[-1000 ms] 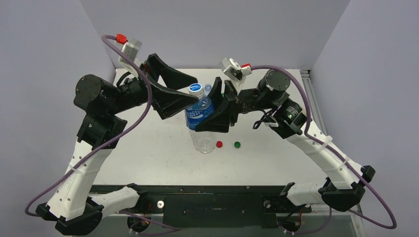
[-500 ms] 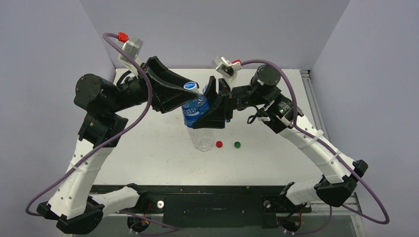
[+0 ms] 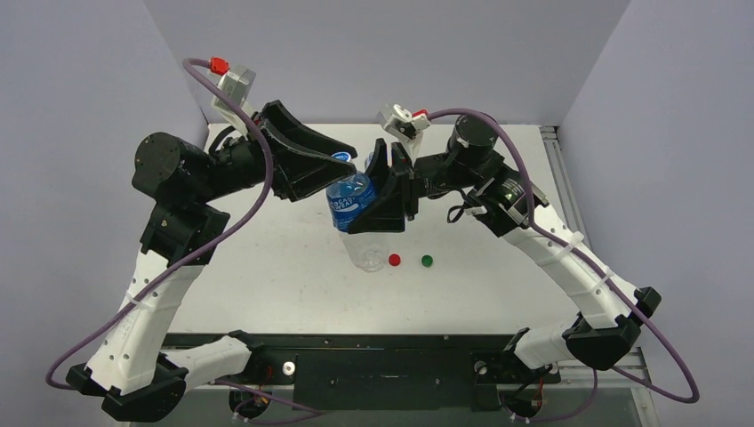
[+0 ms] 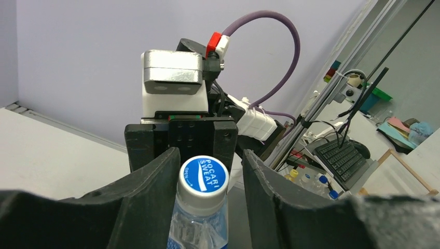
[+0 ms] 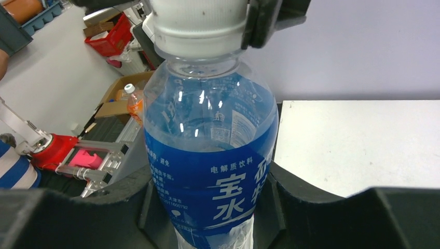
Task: Unscrew the bottle caps
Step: Unscrew the bottle cap from the plastic bottle.
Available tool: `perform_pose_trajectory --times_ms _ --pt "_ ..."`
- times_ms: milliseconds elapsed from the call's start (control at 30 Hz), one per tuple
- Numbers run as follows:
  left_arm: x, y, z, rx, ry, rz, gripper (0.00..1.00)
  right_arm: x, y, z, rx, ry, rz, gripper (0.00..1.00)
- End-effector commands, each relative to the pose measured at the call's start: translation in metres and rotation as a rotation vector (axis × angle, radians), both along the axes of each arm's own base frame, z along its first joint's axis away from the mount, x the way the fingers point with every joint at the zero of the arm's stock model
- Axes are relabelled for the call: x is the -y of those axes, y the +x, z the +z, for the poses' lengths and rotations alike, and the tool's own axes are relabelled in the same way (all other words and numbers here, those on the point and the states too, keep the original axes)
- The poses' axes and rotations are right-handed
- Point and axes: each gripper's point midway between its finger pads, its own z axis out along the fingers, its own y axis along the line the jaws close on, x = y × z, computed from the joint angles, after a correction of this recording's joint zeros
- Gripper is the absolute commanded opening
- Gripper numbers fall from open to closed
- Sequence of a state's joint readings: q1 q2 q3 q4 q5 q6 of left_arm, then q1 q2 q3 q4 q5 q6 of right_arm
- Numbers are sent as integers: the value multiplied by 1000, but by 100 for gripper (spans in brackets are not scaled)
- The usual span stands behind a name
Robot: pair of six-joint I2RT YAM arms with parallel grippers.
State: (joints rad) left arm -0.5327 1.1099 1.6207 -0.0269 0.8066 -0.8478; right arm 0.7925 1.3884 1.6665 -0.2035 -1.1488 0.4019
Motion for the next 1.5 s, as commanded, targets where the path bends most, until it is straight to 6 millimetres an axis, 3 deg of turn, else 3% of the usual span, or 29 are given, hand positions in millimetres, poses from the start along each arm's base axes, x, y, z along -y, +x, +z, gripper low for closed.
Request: perform_pose_trajectory --times_ms 0,200,533,700,833,1133,1167,1200,1333,1467 --pt "-12 -23 26 127 -46 -12 38 3 7 11 60 11 -43 0" --pt "-12 -24 25 148 -41 -7 1 4 12 6 74 -17 -65 0" --pt "-11 -17 20 201 -18 38 0 8 28 10 86 -22 -111 0" --pt "-12 9 13 205 20 168 0 11 41 10 87 -32 -166 0" --pt "-16 27 13 209 39 269 0 12 55 -4 106 -111 -248 0" --pt "-29 61 11 182 86 468 0 15 95 -18 220 -256 -610 0" --pt "-32 66 12 179 87 504 0 11 89 -18 235 -259 -619 0" --pt "-35 71 11 166 92 536 0 15 99 -18 259 -277 -699 0" --pt "-44 82 11 148 98 620 0 10 99 -11 298 -267 -837 0" --pt "-54 92 9 144 113 705 0 18 105 0 324 -255 -1034 0"
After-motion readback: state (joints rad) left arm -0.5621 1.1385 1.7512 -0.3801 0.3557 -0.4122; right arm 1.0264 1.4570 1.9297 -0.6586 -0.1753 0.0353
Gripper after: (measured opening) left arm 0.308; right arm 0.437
